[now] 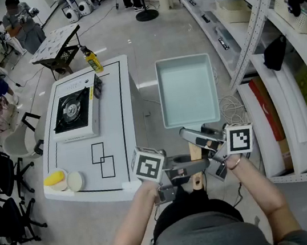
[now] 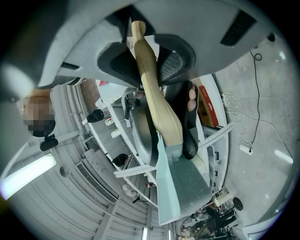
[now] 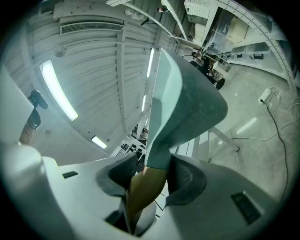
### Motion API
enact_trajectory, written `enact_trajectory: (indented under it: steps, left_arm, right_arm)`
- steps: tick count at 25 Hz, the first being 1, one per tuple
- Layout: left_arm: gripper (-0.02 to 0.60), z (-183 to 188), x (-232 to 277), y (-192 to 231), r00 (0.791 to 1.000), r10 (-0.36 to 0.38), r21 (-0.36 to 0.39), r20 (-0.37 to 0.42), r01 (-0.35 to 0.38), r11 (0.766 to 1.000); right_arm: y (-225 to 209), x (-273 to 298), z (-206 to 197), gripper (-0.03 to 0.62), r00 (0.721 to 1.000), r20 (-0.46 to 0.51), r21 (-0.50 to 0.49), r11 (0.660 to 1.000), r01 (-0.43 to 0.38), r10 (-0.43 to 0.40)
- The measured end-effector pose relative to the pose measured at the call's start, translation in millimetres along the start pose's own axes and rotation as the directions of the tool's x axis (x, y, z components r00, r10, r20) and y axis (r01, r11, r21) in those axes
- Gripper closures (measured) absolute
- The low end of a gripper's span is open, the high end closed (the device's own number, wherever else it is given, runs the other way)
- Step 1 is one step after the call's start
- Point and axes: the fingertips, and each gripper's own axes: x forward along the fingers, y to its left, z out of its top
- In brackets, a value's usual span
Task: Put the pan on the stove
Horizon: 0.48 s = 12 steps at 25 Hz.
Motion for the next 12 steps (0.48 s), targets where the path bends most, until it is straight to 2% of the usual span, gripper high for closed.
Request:
enact_trajectory:
  steps: [12]
  left_arm:
    - [0.485,7.5,17.8,1.6,1.000,-0.002,0.010,-0.019,0.002,1.000]
  right_arm:
    - [-4.7,-14.5,13.7,0.410,1.000,0.021,0.007,1.000,-0.003,0.003]
